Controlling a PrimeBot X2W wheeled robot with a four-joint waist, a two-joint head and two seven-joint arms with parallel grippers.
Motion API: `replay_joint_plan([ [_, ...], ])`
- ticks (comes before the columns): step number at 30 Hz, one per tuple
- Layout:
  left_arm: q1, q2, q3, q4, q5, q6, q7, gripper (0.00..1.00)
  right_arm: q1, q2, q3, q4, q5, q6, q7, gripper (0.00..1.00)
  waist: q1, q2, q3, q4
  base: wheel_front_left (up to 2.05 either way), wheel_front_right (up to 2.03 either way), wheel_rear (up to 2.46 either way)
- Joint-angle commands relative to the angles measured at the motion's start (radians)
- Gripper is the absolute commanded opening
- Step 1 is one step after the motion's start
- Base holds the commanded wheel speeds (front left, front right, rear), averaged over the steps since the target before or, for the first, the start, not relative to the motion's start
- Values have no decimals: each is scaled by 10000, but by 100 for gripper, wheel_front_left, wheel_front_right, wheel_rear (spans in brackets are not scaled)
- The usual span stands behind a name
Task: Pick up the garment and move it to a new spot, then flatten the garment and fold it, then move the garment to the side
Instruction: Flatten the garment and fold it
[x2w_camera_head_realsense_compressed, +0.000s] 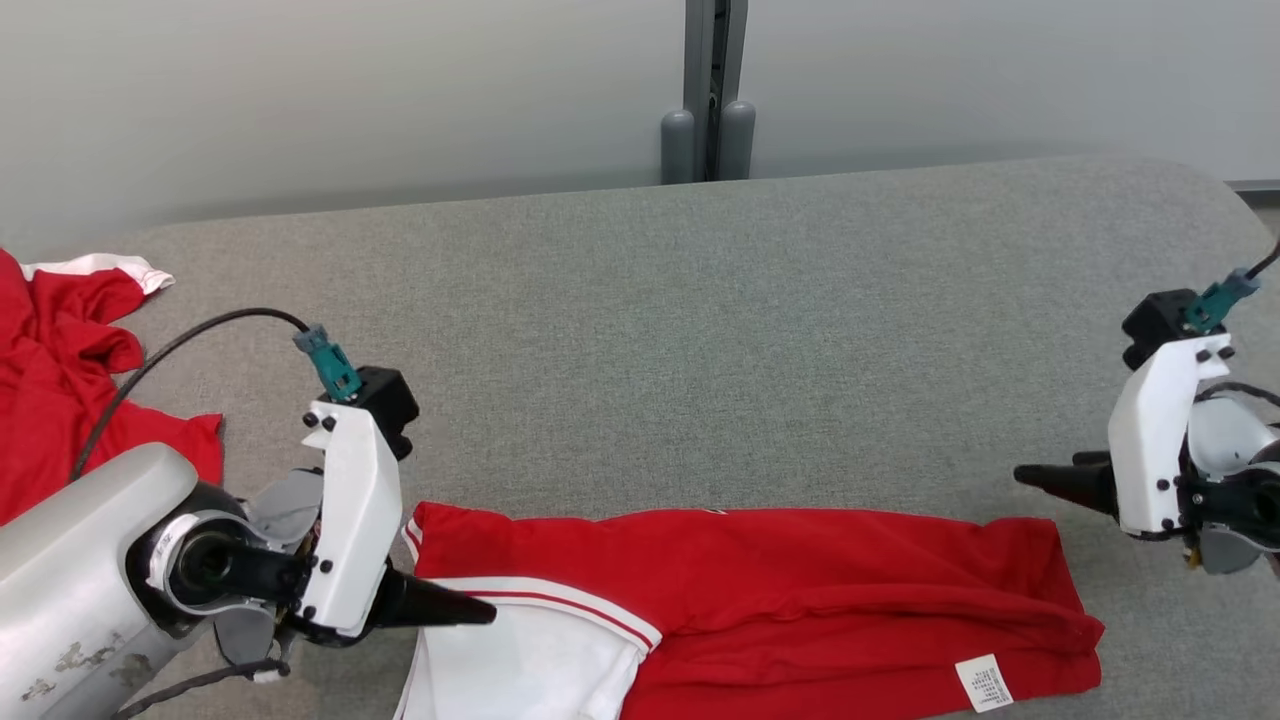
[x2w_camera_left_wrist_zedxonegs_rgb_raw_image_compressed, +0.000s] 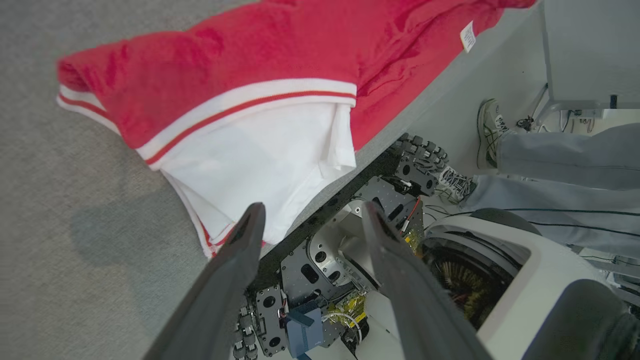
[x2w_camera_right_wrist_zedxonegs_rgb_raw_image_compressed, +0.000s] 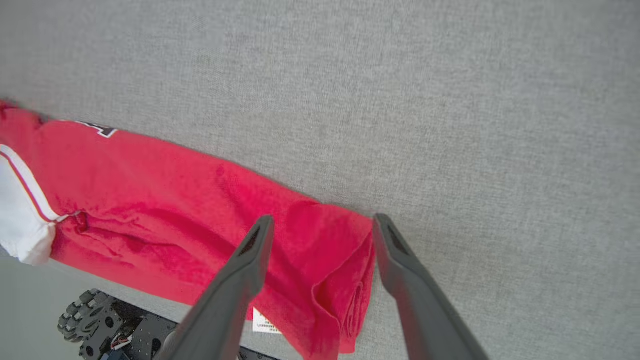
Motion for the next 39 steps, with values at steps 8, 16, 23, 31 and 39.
replay_joint_plan([
  [8,44,17,1037,195,980,-731,-2588,100,159,-30,-1330,-744,-301,1,-2688,100,0,0,-554,148,0,0,0],
  [16,955,123,1909,137,1946,-724,-5810,100,1428,473,-2881,-745,-1639,1,-6102,100,0,0,-850,400,0,0,0],
  [23,2296,384,2605,-252,3088,281,-9103,100,2841,1503,-4601,-631,-2851,7,-8400,100,0,0,-991,511,0,0,0],
  [31,4184,325,3275,-965,3857,1687,-12312,100,4447,2462,-5781,-1531,-3675,7,-9024,100,0,0,-940,537,0,0,0],
  [39,6479,-1040,5403,-1723,5472,2736,-12833,100,5704,2874,-5936,-1746,-4030,7,-8604,100,0,0,-793,539,0,0,0],
])
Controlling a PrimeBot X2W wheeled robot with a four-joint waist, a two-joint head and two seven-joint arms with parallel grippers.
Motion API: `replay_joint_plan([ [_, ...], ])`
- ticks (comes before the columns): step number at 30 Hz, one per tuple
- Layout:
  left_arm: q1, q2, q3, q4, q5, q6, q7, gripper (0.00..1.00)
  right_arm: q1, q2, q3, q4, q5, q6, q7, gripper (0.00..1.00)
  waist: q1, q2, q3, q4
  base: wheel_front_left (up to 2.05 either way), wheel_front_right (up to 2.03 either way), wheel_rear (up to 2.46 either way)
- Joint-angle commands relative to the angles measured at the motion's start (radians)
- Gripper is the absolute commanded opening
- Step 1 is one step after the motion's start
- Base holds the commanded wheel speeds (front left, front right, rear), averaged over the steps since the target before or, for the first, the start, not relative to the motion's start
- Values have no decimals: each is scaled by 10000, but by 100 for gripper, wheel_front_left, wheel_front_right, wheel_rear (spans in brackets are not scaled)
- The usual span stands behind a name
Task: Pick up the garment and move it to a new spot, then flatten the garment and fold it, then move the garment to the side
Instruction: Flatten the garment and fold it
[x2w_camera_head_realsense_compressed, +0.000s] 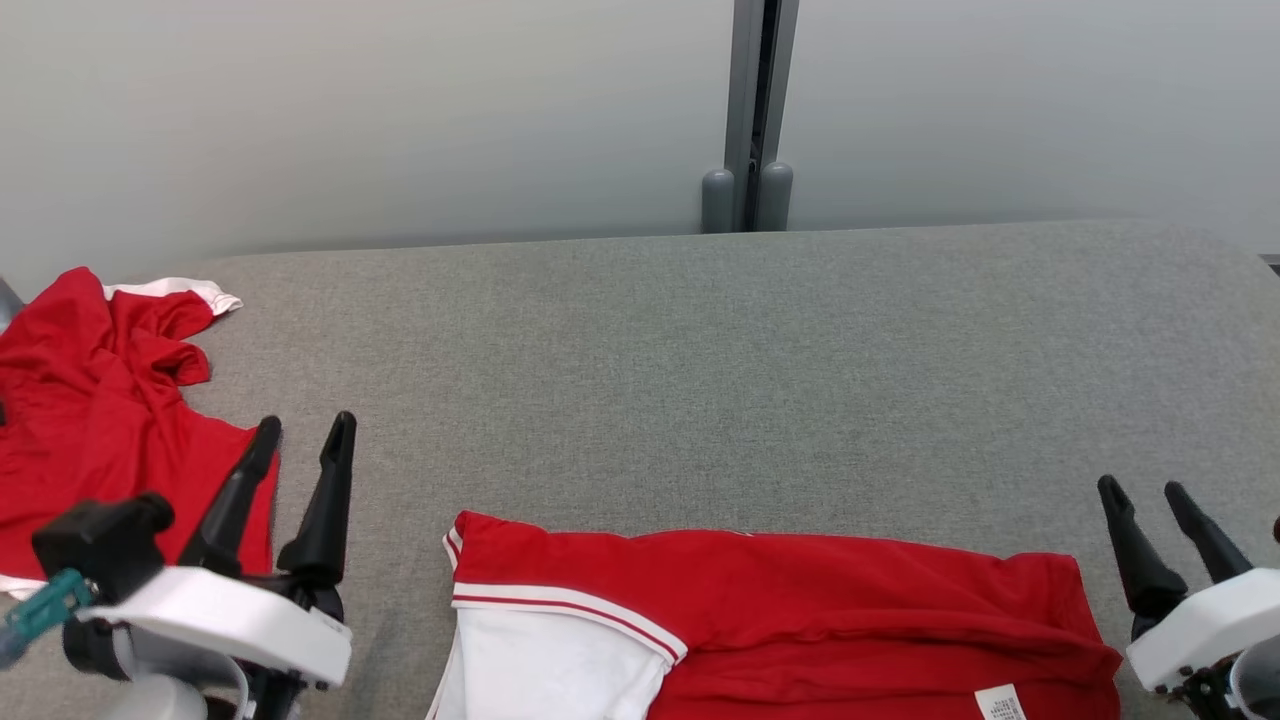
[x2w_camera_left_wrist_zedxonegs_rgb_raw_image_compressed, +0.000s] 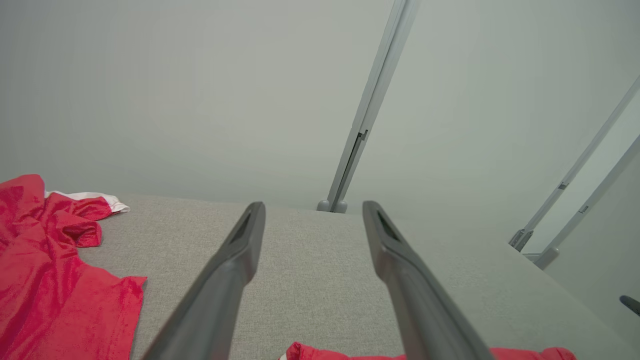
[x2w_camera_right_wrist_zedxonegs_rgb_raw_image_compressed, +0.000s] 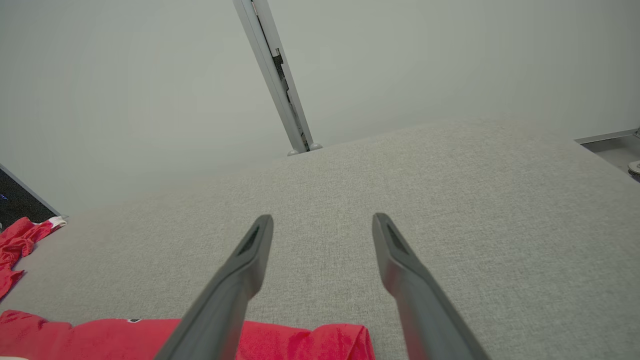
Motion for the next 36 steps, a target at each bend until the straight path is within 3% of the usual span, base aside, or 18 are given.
replay_joint_plan([
  [1,713,-457,514,-170,386,7,-38,100,250,53,69,50,-10,15,184,100,0,-1,68,12,0,0,0],
  [2,713,-457,514,-170,386,7,-38,100,250,53,69,50,-10,15,184,100,0,-1,68,12,0,0,0],
  [8,1850,-1728,1592,-203,1520,-483,-43,100,601,66,159,551,-120,15,669,100,0,-1,279,121,0,0,0],
  [17,2472,-3087,2677,337,4127,-965,-45,100,662,209,267,1361,80,15,1297,100,0,-1,376,217,0,0,0],
  [24,2902,-4374,3745,612,5802,-1610,-45,100,488,216,328,1750,362,15,1246,100,0,-1,478,304,0,0,0],
  [30,3171,-5480,4659,767,6810,-2198,-46,100,314,223,403,2143,532,14,996,100,0,-1,594,522,0,0,0],
  [36,3303,-6037,5224,980,7379,-2797,-44,100,254,243,448,2639,841,12,1259,100,0,-1,638,649,0,0,0],
])
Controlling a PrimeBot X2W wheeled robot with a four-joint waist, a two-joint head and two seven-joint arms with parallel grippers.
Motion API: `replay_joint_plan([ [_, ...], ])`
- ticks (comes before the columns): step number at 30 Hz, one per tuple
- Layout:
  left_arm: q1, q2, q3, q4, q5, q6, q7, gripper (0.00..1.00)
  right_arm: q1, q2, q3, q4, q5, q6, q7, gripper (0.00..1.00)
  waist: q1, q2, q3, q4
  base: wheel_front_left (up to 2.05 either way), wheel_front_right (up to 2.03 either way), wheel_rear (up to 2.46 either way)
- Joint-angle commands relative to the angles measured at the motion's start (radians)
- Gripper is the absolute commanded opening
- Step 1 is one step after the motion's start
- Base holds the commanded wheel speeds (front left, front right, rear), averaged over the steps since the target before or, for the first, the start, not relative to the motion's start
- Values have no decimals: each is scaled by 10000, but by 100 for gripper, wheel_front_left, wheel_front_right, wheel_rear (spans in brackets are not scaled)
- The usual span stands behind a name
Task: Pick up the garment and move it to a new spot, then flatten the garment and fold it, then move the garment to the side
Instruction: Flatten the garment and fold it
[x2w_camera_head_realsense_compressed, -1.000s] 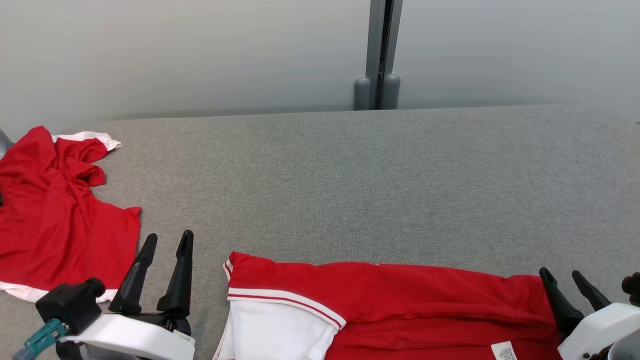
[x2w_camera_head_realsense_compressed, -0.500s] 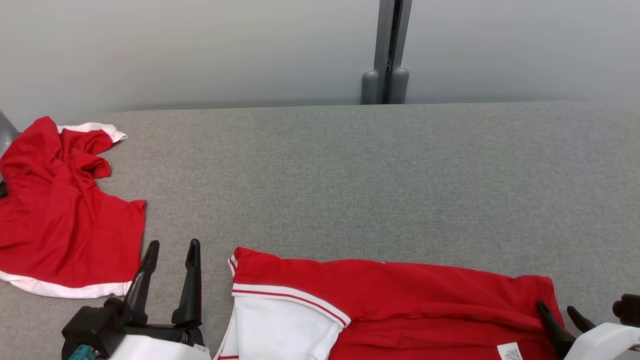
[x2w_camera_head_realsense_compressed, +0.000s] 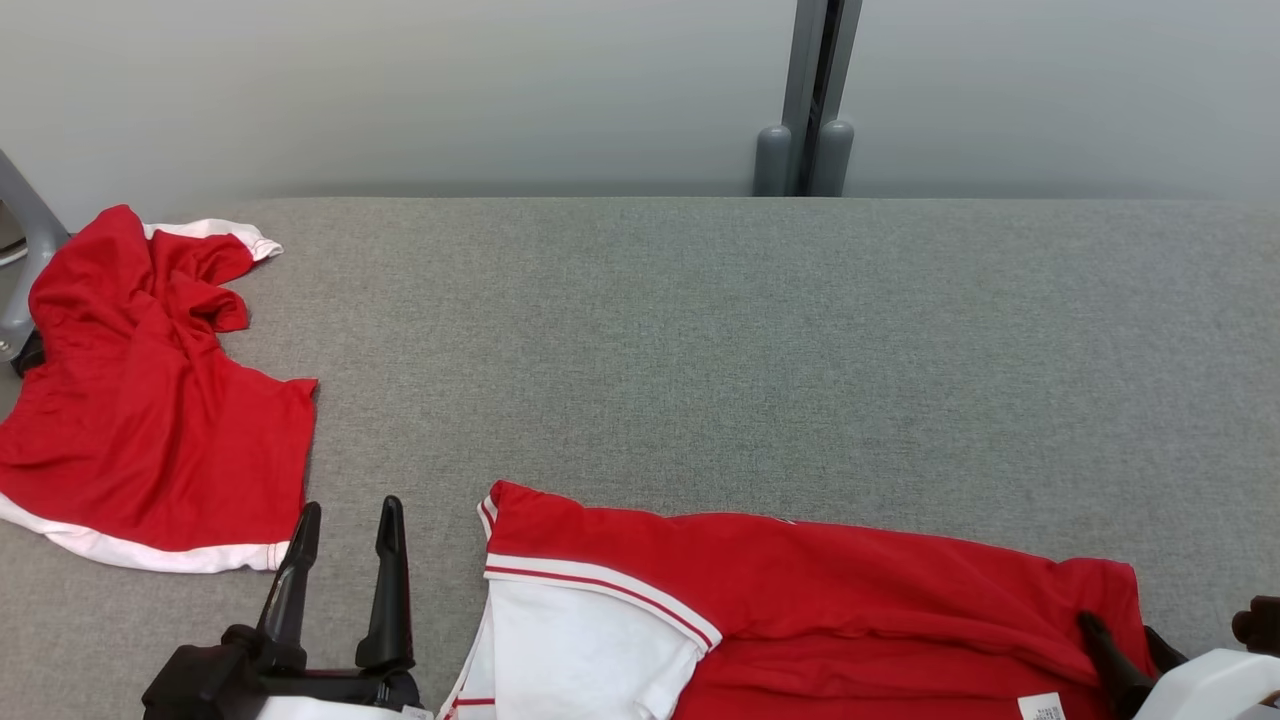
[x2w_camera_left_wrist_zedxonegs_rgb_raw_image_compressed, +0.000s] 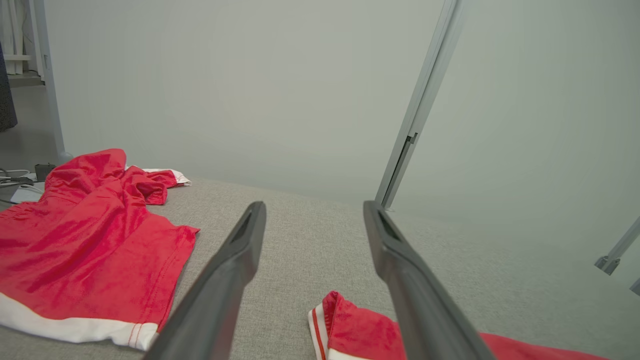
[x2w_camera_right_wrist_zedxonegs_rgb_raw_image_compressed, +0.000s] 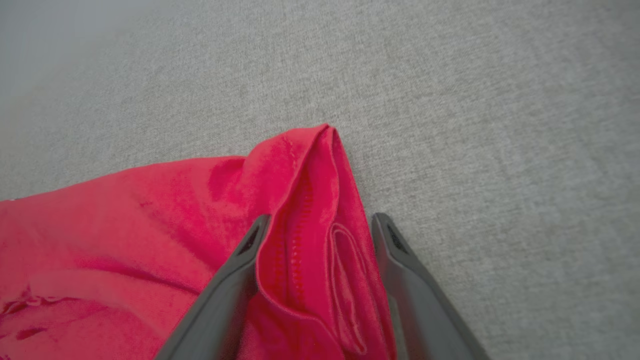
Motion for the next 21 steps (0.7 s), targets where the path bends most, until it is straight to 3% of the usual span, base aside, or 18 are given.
replay_joint_plan([
  [1,27,-37,109,37,110,-113,-43,100,-83,-33,31,144,79,5,91,100,0,0,-2,1,0,0,0],
  [8,-1,-166,272,350,317,-511,-43,100,-227,-67,411,410,338,3,331,100,0,0,-86,-93,0,0,0],
  [9,-33,-172,287,376,327,-526,-43,100,-230,-63,456,453,388,3,373,62,0,0,-99,-98,0,0,0],
  [10,-57,-175,297,392,309,-543,-43,100,-245,-71,488,488,423,3,400,14,0,0,-106,-102,0,0,0],
  [11,-57,-175,297,392,309,-543,-43,100,-245,-71,488,488,423,3,400,14,0,0,-106,-102,0,0,0],
  [12,-97,-179,277,402,216,-555,-43,100,-315,-86,593,505,516,3,422,0,0,0,-102,-111,0,0,0],
  [21,-209,-181,190,459,232,-618,-43,100,-1009,-421,544,369,810,2,-284,0,0,0,-30,-168,0,0,0],
])
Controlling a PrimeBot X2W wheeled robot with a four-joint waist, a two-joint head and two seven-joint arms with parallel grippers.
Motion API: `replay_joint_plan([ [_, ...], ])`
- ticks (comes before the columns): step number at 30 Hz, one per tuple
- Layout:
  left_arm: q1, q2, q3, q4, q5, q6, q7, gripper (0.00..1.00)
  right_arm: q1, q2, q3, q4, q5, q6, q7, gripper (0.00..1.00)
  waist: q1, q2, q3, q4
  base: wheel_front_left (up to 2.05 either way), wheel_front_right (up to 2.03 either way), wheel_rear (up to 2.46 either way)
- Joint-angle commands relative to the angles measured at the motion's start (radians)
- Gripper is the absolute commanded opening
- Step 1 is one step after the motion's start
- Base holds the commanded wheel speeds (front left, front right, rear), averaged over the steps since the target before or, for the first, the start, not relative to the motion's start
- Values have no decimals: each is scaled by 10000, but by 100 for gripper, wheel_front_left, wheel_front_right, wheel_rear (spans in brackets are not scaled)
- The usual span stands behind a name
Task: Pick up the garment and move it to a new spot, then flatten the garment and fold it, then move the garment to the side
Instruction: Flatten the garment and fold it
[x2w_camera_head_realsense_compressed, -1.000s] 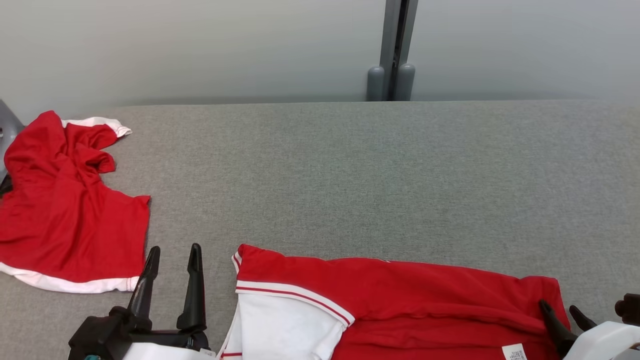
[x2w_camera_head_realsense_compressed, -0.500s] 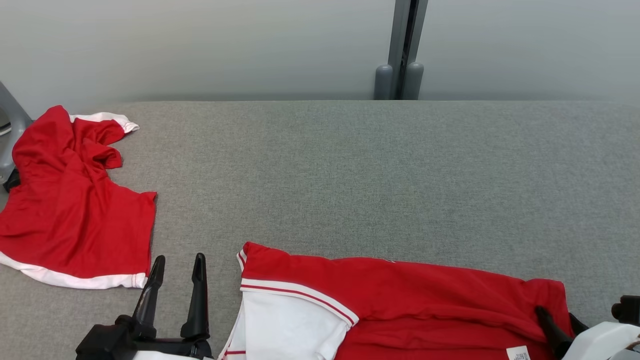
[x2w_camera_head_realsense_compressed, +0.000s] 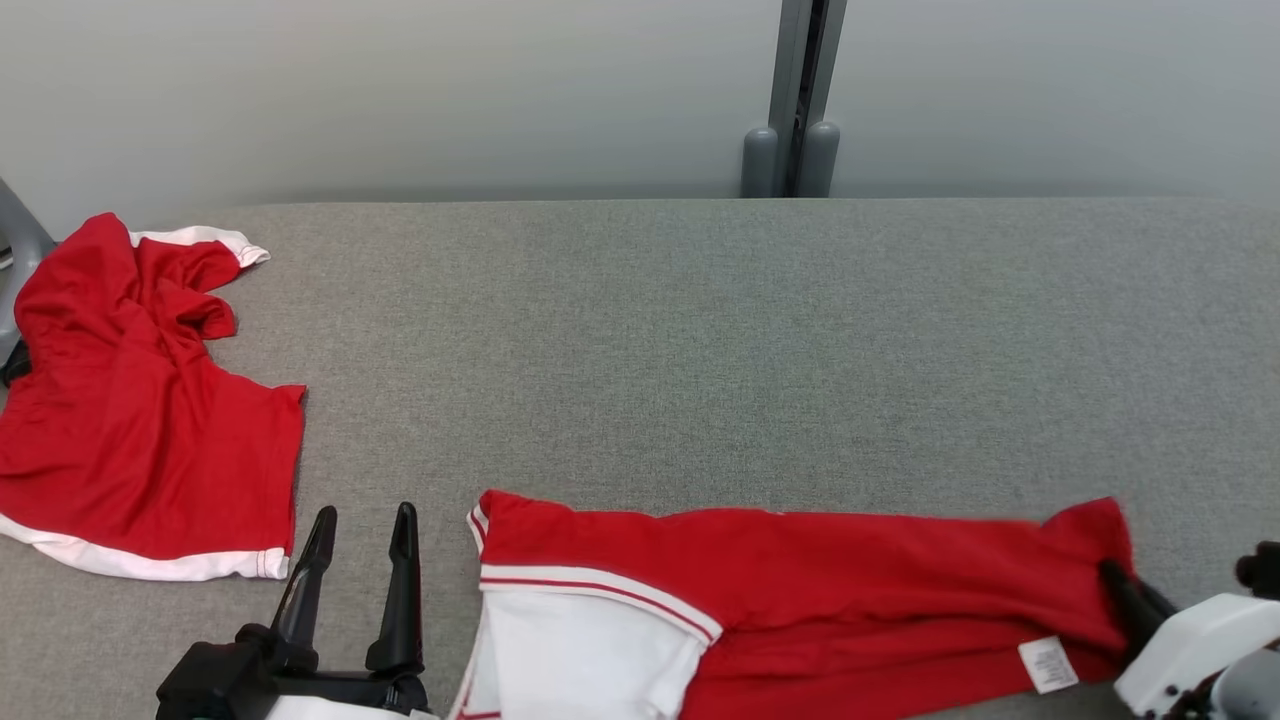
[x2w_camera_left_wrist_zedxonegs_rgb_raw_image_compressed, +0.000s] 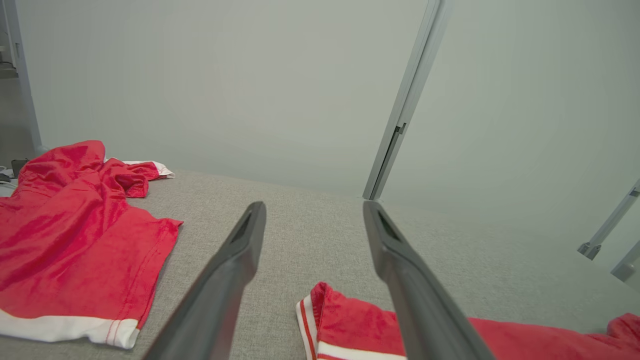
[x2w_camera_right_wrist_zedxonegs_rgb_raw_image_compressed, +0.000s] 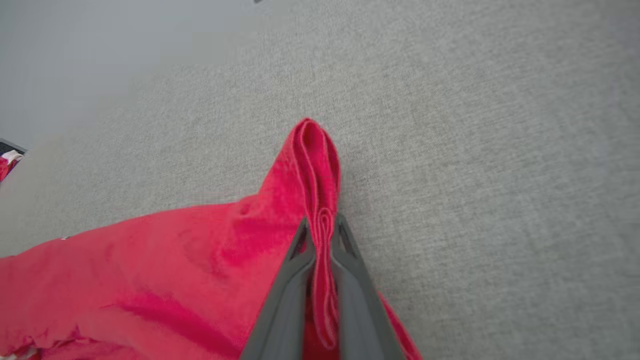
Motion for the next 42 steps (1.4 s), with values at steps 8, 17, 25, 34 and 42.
replay_joint_plan([
  [8,-231,23,-71,71,-30,-75,-43,100,-751,-891,-1156,1002,-435,-2,-743,0,0,0,40,-28,0,0,0],
  [17,-193,25,-196,181,-87,-88,-43,100,-1150,-662,-1710,817,-1128,-1,-1290,0,0,0,-177,-31,0,0,0],
  [25,39,23,-74,178,-23,-85,-43,100,-539,-3,-1553,-1726,-1523,-1,-690,0,0,0,-471,-55,0,0,0],
  [34,5,25,-148,314,-70,-141,-31,100,439,1072,-694,-4995,-1650,1,795,0,0,0,-580,120,0,0,0],
  [42,-164,26,-224,536,45,-320,-31,100,883,2120,873,-5662,-1315,1,1771,0,0,0,-534,720,0,0,0],
])
